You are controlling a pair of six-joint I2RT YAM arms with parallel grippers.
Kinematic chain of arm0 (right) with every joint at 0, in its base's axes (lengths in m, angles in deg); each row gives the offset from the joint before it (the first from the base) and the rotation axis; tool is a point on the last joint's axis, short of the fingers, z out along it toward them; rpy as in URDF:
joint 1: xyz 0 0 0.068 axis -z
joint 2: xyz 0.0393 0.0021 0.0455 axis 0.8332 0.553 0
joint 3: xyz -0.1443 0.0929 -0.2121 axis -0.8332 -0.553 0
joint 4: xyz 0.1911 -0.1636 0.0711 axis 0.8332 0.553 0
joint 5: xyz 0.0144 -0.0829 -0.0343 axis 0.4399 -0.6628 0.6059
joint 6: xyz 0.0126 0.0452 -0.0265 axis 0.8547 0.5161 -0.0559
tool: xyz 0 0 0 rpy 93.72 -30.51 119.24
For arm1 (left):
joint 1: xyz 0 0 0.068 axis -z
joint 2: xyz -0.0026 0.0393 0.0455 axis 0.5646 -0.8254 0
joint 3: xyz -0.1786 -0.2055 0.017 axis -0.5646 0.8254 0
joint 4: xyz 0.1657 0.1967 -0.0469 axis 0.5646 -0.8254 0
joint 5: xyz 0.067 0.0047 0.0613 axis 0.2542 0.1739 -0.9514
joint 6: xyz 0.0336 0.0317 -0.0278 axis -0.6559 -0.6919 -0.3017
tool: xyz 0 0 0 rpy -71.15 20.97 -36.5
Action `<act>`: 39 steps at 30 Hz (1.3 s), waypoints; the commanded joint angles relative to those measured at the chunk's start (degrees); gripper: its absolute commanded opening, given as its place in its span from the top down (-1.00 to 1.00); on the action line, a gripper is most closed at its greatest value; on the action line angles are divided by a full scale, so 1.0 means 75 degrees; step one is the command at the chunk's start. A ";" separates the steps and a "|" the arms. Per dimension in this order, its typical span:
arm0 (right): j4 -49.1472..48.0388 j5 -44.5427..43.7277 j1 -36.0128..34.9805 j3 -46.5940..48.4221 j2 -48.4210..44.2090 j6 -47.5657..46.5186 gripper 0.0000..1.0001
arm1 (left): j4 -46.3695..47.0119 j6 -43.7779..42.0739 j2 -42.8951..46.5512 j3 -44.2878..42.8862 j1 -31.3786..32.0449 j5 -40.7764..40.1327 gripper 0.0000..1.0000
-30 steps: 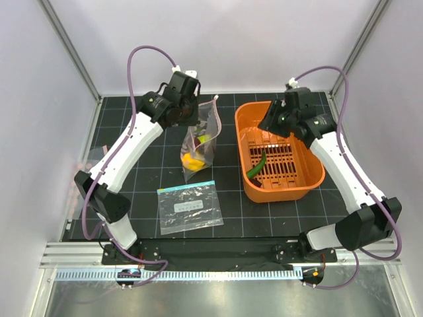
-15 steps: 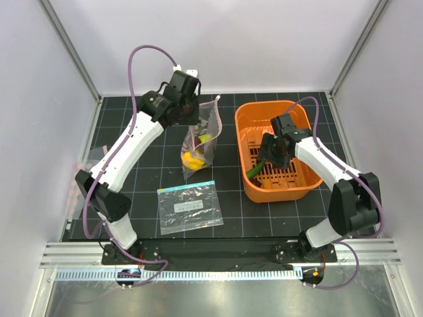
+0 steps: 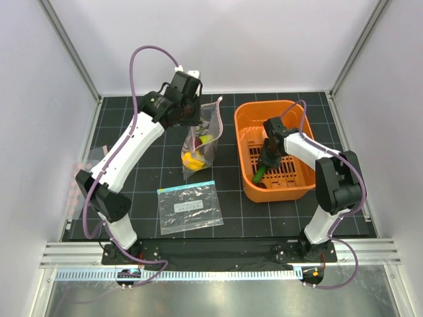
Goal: Place the food in the zip-top bag and seal the zipper
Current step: Pick up the fake vegetable from the bin.
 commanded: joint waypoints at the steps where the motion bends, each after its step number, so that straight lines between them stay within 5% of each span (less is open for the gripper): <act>1: 0.0052 -0.0433 0.0001 0.0510 -0.0722 -0.0029 0.41 | 0.0196 -0.0199 0.0320 -0.0262 0.0027 -0.0026 0.99; 5: 0.0417 -0.0749 0.0013 0.0791 -0.1495 -0.0298 0.65 | 0.0208 -0.0340 0.0332 -0.0250 0.0085 -0.0155 0.99; 11: 0.0698 -0.0809 0.0001 0.1821 -0.2201 -0.0849 0.72 | 0.0220 -0.0387 0.0238 -0.0308 0.0144 -0.0214 0.99; 18: 0.0535 0.0912 0.0002 0.3708 -0.2132 -0.1260 0.75 | 0.0232 -0.0387 0.0098 -0.0496 0.0226 -0.0179 0.99; 27: -0.0754 0.3783 -0.0103 0.4646 -0.1628 0.0204 0.81 | 0.0220 -0.0375 0.0144 -0.0496 0.0273 -0.0214 0.99; 39: 0.0464 0.3998 -0.1369 0.5046 -0.1346 0.0850 0.84 | 0.0372 -0.0528 0.0145 -0.0484 0.0273 -0.0425 0.99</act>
